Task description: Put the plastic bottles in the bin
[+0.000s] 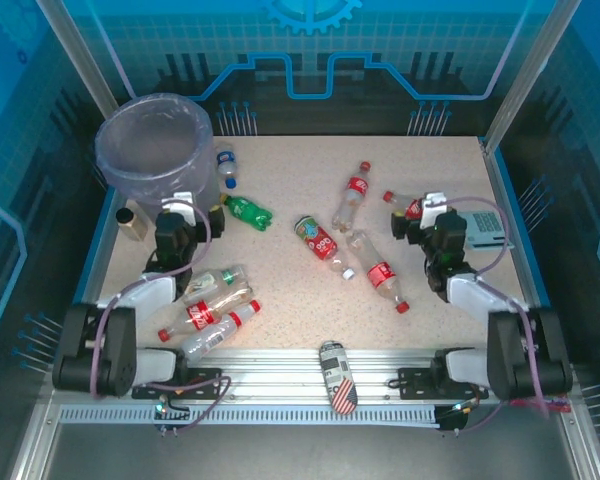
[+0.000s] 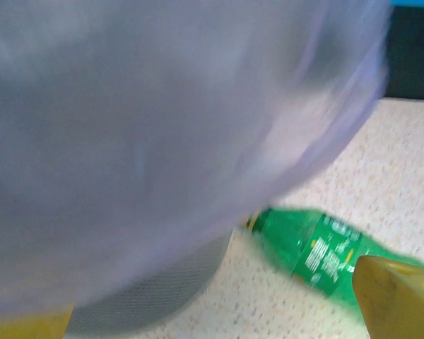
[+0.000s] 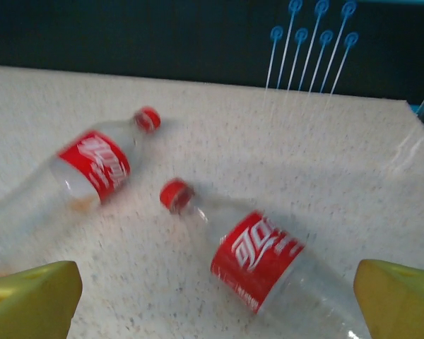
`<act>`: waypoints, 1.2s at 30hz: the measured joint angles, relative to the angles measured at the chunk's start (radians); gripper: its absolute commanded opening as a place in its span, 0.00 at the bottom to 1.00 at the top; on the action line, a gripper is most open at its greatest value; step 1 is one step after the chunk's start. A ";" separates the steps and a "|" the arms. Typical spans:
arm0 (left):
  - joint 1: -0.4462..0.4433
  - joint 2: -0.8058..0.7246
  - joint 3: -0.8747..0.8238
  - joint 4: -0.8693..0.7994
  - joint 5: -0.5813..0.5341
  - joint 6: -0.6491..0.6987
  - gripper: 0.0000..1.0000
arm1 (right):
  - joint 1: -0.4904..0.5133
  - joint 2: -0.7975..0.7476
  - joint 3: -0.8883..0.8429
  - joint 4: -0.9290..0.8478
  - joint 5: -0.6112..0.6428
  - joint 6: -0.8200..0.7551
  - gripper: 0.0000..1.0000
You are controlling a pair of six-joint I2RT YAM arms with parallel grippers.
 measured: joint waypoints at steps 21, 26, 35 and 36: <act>-0.292 -0.124 0.482 -0.885 0.137 -0.444 0.99 | -0.040 0.510 0.983 -1.215 0.135 -0.323 1.00; -0.315 -0.119 0.484 -0.871 0.264 -0.538 0.99 | -0.063 0.621 1.111 -1.333 0.048 -0.506 1.00; -0.317 -0.103 0.565 -0.852 0.361 -0.608 0.99 | -0.135 0.784 1.167 -1.478 -0.047 -0.674 1.00; -0.317 -0.102 0.564 -0.847 0.369 -0.616 0.99 | -0.146 0.797 1.164 -1.475 -0.051 -0.684 1.00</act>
